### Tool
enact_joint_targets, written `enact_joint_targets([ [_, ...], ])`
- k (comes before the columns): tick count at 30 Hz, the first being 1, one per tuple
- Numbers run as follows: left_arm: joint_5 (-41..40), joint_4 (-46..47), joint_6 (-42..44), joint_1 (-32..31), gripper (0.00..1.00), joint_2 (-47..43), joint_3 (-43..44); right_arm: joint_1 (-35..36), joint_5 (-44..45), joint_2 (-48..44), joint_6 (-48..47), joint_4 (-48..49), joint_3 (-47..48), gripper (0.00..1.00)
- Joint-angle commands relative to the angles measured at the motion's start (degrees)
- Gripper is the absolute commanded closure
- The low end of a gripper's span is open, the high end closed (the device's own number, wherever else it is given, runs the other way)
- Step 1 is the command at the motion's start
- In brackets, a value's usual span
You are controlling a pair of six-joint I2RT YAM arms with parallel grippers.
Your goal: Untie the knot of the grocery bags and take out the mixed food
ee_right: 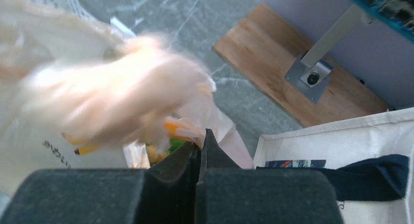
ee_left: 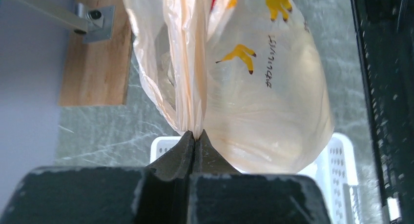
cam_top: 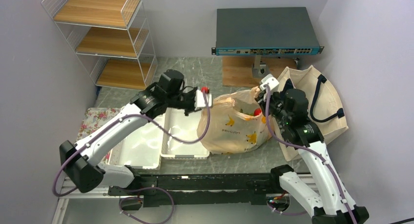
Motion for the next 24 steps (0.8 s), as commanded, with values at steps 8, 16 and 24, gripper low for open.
enact_joint_targets([
  [8, -11.29, 7.23, 34.57, -6.86, 1.00, -13.46, -17.56, -12.63, -6.26, -0.52, 10.61, -1.36, 9.01, 1.00],
  [16, -16.56, 11.27, 22.47, -4.90, 1.00, 4.91, 9.26, -22.10, -10.15, 0.62, 14.73, 1.81, 9.74, 1.00],
  [24, -10.37, 12.19, 24.55, -4.55, 1.00, 8.48, 12.47, -27.36, -17.10, 5.84, 11.65, -2.41, 17.39, 1.00],
])
